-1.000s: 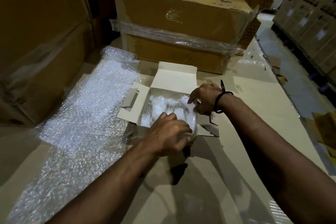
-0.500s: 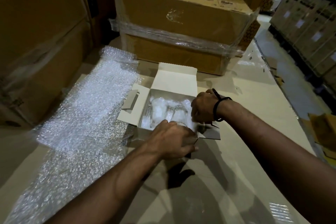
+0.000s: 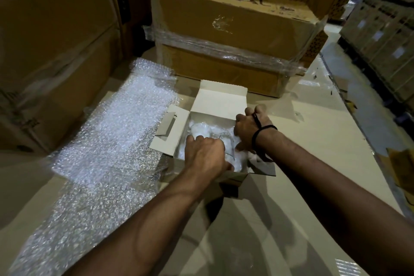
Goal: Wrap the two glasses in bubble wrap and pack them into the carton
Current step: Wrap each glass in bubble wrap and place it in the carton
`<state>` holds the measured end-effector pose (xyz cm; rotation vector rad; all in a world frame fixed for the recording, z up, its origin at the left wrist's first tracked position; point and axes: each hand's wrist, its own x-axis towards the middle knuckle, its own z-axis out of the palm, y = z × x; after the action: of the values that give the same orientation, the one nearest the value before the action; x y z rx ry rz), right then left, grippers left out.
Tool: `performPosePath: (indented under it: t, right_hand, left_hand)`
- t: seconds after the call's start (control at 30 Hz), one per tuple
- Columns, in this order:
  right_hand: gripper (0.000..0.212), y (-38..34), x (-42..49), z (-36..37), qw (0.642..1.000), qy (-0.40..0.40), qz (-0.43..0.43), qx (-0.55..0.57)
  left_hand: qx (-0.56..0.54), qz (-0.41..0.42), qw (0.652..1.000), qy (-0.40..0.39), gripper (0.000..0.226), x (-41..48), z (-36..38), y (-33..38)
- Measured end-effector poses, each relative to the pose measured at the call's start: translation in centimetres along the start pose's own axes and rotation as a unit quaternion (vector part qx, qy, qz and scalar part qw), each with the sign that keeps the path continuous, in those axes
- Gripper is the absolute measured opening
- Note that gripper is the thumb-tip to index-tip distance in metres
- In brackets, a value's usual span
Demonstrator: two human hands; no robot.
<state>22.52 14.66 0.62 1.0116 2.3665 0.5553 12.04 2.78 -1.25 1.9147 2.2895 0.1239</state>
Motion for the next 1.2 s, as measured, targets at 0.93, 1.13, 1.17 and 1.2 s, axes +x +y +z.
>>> performPosePath:
  t: [0.93, 1.13, 1.17, 1.2]
  right_hand:
    - [0.068, -0.8, 0.9, 0.8, 0.993, -0.091, 0.020, 0.066]
    - [0.073, 0.8, 0.3, 0.3, 0.989, -0.112, 0.022, 0.094]
    - [0.075, 1.2, 0.0, 0.0, 0.989, -0.113, 0.021, 0.090]
    - [0.077, 1.2, -0.3, -0.2, 0.990, -0.116, 0.018, 0.081]
  left_hand:
    - [0.040, -0.114, 0.982, -0.147, 0.081, 2.2, -0.1, 2.2]
    - [0.038, -0.146, 0.977, -0.150, 0.099, 1.2, -1.3, 1.6]
    - [0.044, -0.146, 0.976, -0.155, 0.100, 1.2, -1.6, 1.5]
    - [0.057, -0.146, 0.973, -0.172, 0.100, 1.1, -1.8, 1.4]
